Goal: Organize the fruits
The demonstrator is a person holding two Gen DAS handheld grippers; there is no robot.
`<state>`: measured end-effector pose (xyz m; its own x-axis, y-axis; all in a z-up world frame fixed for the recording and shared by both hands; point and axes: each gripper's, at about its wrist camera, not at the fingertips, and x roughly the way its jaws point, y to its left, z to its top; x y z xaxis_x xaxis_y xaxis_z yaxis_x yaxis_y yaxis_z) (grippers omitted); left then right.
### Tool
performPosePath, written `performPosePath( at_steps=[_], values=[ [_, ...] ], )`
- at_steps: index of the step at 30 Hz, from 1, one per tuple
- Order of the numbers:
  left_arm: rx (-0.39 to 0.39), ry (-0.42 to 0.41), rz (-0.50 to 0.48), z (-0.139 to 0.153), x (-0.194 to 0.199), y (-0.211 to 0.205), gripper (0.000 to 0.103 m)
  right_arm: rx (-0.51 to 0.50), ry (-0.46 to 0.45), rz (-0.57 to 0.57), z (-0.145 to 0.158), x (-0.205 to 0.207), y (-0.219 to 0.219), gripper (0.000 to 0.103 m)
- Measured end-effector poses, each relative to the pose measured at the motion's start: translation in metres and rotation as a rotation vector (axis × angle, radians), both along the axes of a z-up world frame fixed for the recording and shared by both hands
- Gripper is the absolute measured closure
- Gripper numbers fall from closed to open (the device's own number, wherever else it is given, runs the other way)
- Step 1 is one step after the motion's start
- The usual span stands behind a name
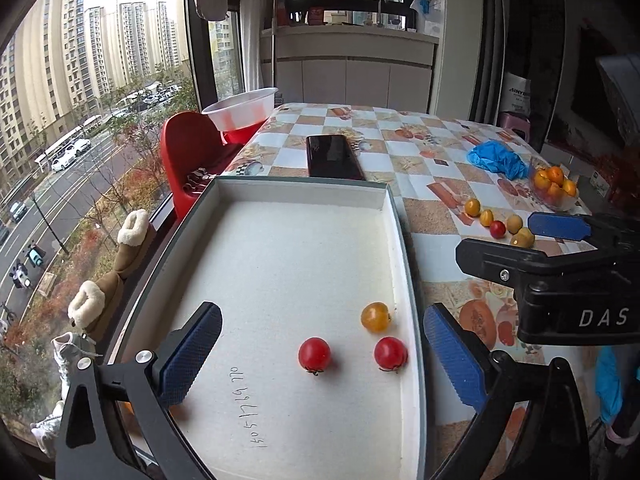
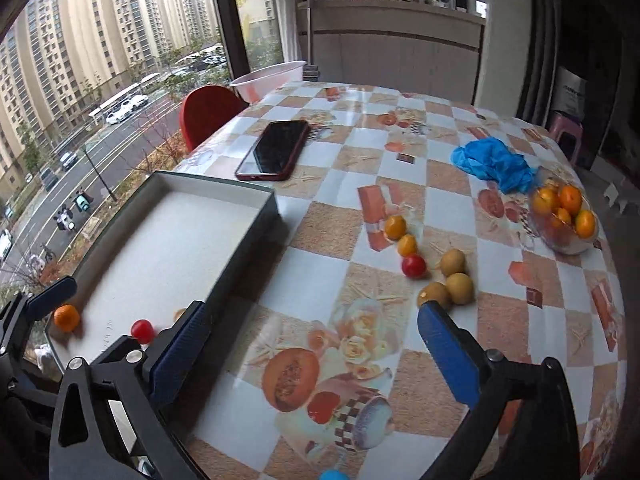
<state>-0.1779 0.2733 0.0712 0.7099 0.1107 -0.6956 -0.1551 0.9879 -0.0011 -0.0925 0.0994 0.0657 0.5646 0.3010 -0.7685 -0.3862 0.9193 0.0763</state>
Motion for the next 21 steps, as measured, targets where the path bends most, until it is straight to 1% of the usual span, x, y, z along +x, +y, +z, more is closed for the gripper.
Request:
performPosePath(
  at_steps=[2, 5, 7, 10, 12, 14, 15, 18, 21],
  values=[
    [-0.017, -0.026, -0.054, 0.008, 0.001, -0.018, 0.002, -0.019, 0.021, -0.113, -0.011, 0.006, -0.036, 0.000],
    [-0.019, -0.033, -0.156, 0.013, 0.009, -0.058, 0.002, -0.022, 0.094, -0.275, -0.032, 0.017, -0.093, 0.000],
    [0.014, -0.018, -0.220, 0.008, 0.017, -0.089, 0.002, -0.016, 0.136, -0.383, -0.045, 0.019, -0.130, 0.000],
    [0.064, 0.026, -0.287, -0.010, 0.031, -0.132, 0.002, -0.033, 0.127, -0.498, -0.055, 0.017, -0.175, 0.000],
    [0.074, 0.064, -0.292, -0.025, 0.043, -0.149, 0.002, -0.033, 0.110, -0.542, -0.058, 0.016, -0.198, 0.000],
    [0.069, 0.088, -0.274, -0.036, 0.054, -0.156, 0.002, -0.018, 0.119, -0.579, -0.063, 0.018, -0.214, 0.000],
    [0.064, 0.098, -0.258, -0.041, 0.058, -0.157, 0.002, -0.019, 0.104, -0.591, -0.063, 0.018, -0.219, 0.000],
    [0.044, 0.134, -0.219, -0.052, 0.074, -0.154, 0.002, -0.029, 0.074, -0.601, -0.064, 0.020, -0.222, 0.000],
    [0.028, 0.164, -0.196, -0.063, 0.086, -0.149, 0.002, -0.115, 0.049, -0.591, -0.067, 0.022, -0.210, 0.000]
  ],
)
